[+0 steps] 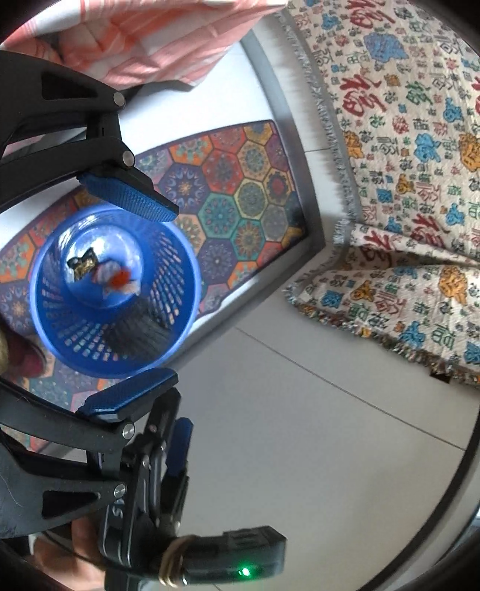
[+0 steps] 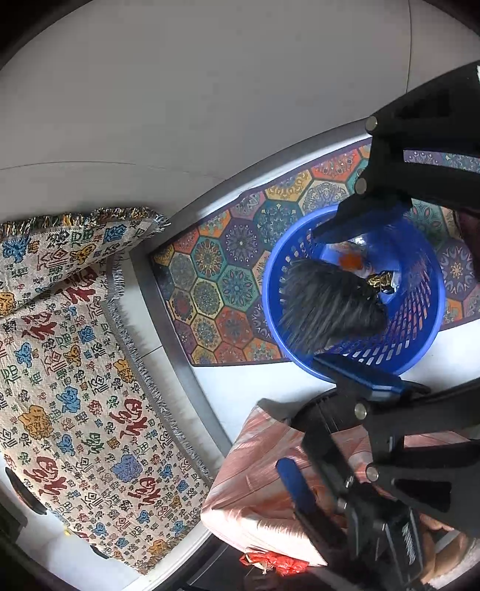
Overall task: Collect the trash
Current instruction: 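Move both open tools back toward the table, then move left tool onto the clear Kuromi box while right tool approaches the yellow-and-silver snack bag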
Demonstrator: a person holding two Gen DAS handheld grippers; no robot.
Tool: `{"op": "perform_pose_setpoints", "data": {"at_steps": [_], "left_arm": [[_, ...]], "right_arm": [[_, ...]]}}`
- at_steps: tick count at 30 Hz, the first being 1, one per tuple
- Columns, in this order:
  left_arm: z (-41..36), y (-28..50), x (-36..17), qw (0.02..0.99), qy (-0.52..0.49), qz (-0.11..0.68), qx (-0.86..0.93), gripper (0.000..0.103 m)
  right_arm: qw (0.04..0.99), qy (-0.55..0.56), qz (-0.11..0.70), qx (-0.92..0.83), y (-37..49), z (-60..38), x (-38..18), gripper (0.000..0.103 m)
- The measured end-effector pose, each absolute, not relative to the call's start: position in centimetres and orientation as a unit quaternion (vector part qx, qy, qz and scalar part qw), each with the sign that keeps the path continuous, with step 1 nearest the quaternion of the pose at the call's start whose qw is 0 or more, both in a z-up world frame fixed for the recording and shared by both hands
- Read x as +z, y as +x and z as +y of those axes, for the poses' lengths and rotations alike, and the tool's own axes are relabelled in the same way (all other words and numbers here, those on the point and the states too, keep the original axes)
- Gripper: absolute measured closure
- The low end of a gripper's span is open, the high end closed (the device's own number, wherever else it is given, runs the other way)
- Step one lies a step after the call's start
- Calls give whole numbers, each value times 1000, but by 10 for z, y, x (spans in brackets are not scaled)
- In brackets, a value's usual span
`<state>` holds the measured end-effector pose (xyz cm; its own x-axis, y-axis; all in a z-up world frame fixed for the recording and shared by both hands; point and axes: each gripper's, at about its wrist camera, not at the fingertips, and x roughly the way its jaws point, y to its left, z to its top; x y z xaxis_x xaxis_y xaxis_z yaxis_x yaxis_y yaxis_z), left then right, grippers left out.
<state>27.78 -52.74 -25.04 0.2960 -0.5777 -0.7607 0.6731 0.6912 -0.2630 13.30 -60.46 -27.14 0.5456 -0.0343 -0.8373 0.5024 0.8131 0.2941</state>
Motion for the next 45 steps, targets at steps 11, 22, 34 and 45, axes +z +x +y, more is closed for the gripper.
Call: {"op": "perform_pose_setpoints", "data": {"at_steps": [11, 22, 34, 45], "left_arm": [[-463, 246, -190, 814, 25, 422, -399, 16], [-285, 191, -157, 842, 71, 424, -326, 9], [-79, 199, -195, 886, 48, 447, -113, 9], [-18, 208, -219, 889, 21, 454, -59, 4]], "right_arm": [[865, 185, 427, -185, 138, -579, -242, 39], [932, 115, 306, -159, 127, -456, -145, 29], [927, 55, 370, 28, 192, -217, -164, 29], [904, 9, 423, 57, 250, -141, -195, 28]]}}
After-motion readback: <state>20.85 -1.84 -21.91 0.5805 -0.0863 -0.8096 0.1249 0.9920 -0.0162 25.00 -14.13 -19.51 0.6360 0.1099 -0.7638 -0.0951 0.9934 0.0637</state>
